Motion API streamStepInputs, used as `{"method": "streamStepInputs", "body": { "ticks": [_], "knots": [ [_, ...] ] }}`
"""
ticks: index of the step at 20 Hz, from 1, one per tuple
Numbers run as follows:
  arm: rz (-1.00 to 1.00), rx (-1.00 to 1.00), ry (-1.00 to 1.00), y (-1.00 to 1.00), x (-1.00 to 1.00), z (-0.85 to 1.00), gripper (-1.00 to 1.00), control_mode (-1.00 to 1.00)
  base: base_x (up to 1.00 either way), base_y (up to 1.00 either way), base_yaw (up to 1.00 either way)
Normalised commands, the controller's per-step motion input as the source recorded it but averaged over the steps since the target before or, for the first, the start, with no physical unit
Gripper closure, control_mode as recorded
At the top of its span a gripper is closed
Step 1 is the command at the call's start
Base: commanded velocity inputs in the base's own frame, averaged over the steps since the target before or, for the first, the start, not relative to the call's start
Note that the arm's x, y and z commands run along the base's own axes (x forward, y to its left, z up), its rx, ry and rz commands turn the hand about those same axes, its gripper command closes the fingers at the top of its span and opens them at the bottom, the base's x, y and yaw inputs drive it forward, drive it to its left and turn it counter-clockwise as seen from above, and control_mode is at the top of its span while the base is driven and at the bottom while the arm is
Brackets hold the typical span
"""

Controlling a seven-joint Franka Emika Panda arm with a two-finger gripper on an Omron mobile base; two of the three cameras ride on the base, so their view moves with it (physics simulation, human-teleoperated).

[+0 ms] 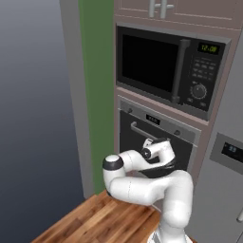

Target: Place the fish on the bottom rack of the oven, and slide the tray back inside. Close the oven door.

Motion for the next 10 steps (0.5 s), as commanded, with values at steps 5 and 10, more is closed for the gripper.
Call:
{"method": "streamStepInputs", "body": {
  "ticks": [5,10],
  "knots": [
    [0.0,0.0,0.0,0.0,0.0,0.0,-1.0,-1.0,0.0,0.0,0.0],
    [0.0,0.0,0.0,0.0,0.0,0.0,-1.0,-1.0,0.0,0.0,0.0]
  ]
}}
